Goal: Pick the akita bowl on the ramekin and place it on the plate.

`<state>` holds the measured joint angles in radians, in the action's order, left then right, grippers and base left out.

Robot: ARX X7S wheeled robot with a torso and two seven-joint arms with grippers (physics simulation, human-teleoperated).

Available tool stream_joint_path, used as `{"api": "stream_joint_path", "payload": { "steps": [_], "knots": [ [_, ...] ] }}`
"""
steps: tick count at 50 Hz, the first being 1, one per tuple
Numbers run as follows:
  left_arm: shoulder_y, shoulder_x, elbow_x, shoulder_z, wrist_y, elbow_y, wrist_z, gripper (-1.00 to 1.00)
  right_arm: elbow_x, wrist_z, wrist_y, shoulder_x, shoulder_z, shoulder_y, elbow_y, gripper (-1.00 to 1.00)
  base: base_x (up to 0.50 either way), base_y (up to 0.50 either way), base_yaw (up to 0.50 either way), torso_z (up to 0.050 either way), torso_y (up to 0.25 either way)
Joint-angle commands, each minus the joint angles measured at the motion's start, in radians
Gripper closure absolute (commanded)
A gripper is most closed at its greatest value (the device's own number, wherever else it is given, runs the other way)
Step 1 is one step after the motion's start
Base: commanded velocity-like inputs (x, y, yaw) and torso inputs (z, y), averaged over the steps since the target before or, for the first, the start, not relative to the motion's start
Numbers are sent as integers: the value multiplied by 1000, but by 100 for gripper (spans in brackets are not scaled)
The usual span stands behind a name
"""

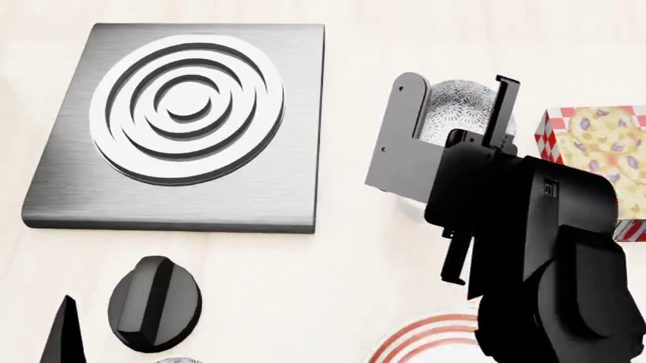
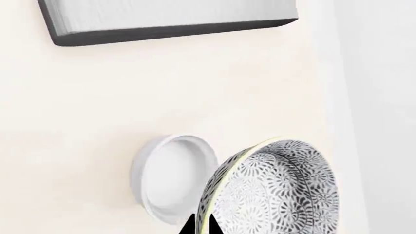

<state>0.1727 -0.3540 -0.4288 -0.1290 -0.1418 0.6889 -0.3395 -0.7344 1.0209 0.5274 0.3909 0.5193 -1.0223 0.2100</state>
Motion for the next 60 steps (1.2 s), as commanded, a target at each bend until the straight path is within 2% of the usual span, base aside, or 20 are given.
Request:
{"api": "stream_joint_path", "payload": {
  "steps": [1, 10, 14, 18, 23, 37, 43, 49, 60],
  "knots": [
    [-2, -2, -7, -3, 0, -1, -4, -100, -31, 80, 6, 39, -4, -126, -68, 100, 0, 0, 0, 0, 0],
    [-4, -7, -20, 1, -2, 7, -7, -100, -56, 170, 28, 57, 27, -166, -125, 100, 0, 0, 0, 0, 0],
    [-8, -9, -25, 4, -5, 10, -11, -100, -72, 363, 125, 75, 54, -149, -262, 100, 0, 0, 0, 0, 0],
    [-8, -11, -27, 4, -4, 11, -12, -100, -100, 472, 184, 109, 81, -116, -367, 100, 0, 0, 0, 0, 0],
    [-7, -15, -35, 10, -4, 17, -16, -100, -117, 534, 222, 150, 107, -89, -495, 100, 0, 0, 0, 0, 0],
    [-5, -17, -32, 6, 1, 14, -20, -100, -54, 524, 419, 330, 244, 18, -825, 100, 0, 0, 0, 0, 0],
    [-4, -20, -35, 7, 2, 17, -22, -100, -67, 535, 575, 387, 312, 86, -1019, 100, 0, 0, 0, 0, 0],
    [-6, -21, -38, 8, 2, 15, -25, -100, -89, 505, 638, 440, 349, 189, -1114, 100, 0, 0, 0, 0, 0],
    [-6, -23, -34, 2, 3, 18, -29, -100, -140, 511, 717, 487, 410, 254, -1205, 100, 0, 0, 0, 0, 1]
  ]
}}
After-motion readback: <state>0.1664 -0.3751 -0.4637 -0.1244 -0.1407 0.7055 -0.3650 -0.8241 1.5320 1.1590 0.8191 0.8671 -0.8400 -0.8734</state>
